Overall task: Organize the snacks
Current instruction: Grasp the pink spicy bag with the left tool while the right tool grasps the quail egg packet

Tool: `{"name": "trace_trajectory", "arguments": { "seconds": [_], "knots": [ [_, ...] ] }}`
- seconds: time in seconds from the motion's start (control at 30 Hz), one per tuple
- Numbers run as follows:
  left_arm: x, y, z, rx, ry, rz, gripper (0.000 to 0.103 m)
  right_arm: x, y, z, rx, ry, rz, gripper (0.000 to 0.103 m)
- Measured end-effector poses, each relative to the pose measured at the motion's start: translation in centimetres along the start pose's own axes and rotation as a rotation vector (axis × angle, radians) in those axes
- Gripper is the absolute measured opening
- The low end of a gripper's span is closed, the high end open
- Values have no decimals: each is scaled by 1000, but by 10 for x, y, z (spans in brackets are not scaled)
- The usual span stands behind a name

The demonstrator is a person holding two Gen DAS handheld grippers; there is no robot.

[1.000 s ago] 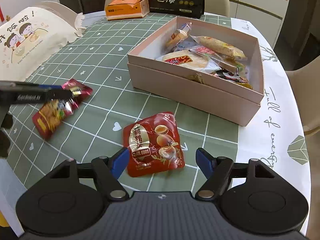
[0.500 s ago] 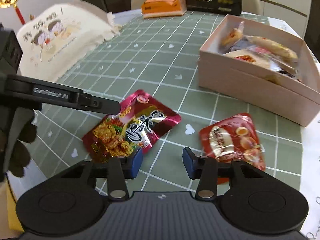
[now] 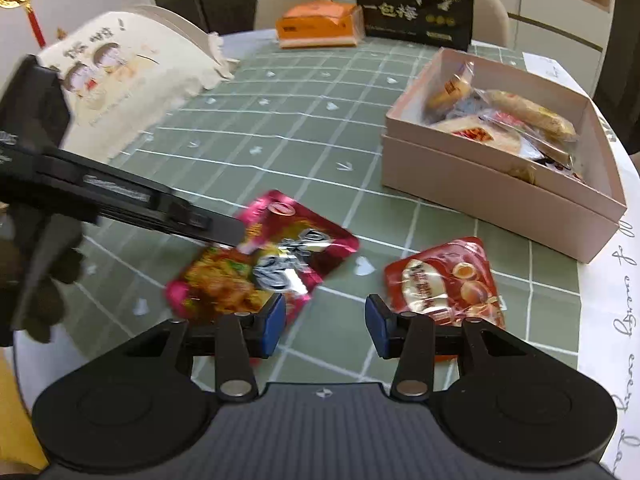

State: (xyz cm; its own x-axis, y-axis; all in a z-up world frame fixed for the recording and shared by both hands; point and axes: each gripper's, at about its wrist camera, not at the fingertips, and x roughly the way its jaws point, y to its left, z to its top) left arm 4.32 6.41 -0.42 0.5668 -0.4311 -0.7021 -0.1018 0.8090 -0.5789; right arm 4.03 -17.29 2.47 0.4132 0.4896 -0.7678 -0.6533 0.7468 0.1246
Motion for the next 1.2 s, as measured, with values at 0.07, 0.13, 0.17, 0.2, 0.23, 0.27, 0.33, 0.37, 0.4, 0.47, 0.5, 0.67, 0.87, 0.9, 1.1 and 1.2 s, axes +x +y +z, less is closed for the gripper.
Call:
{"name": "trace_trajectory", "arguments": {
  "seconds": [0.07,0.13,0.17,0.2,0.23,0.27,0.33,0.37,0.4,0.47,0.5,0.67,0.87,0.9,1.1,1.2],
  "knots": [
    [3,-3,0,33,34,-26,37,6,9,-1,-26,18,-5,44],
    [3,-6,0,67,46,-19,37,16,15,-4,-50,29,-57,44],
    [3,-7,0,70,45,-14,36,20,14,-4,-42,34,-62,44],
    [4,-7,1,63,40,-15,36,21,11,-5,-24,33,-53,44],
    [5,-5,2,56,32,-20,36,20,9,-5,-19,31,-46,44],
    [7,-4,3,47,25,-33,36,20,8,-5,-23,31,-48,44],
    [13,-5,3,43,21,-68,37,19,5,-5,-23,30,-66,44],
    [16,-7,3,51,23,-80,37,17,2,-5,-12,27,-73,44],
    [18,-10,4,62,33,-90,37,13,-1,-5,-2,18,-80,44],
    [20,-19,1,101,53,-116,37,4,-6,-6,3,-5,-95,43],
    [20,-24,0,117,59,-132,38,3,-8,-6,2,-4,-105,43],
    [26,-39,-2,138,56,-184,41,1,-22,-13,34,-5,-168,43],
    [39,-54,-4,122,49,-230,41,-15,-43,-19,72,-53,-271,43],
    [42,-56,-4,122,51,-226,43,-12,-47,-21,85,-40,-276,43],
    [75,-69,-5,99,48,-206,46,-7,-59,-36,135,-32,-241,43],
    [80,-80,-6,111,59,-213,47,-10,-60,-39,133,-34,-233,43]
  ]
}}
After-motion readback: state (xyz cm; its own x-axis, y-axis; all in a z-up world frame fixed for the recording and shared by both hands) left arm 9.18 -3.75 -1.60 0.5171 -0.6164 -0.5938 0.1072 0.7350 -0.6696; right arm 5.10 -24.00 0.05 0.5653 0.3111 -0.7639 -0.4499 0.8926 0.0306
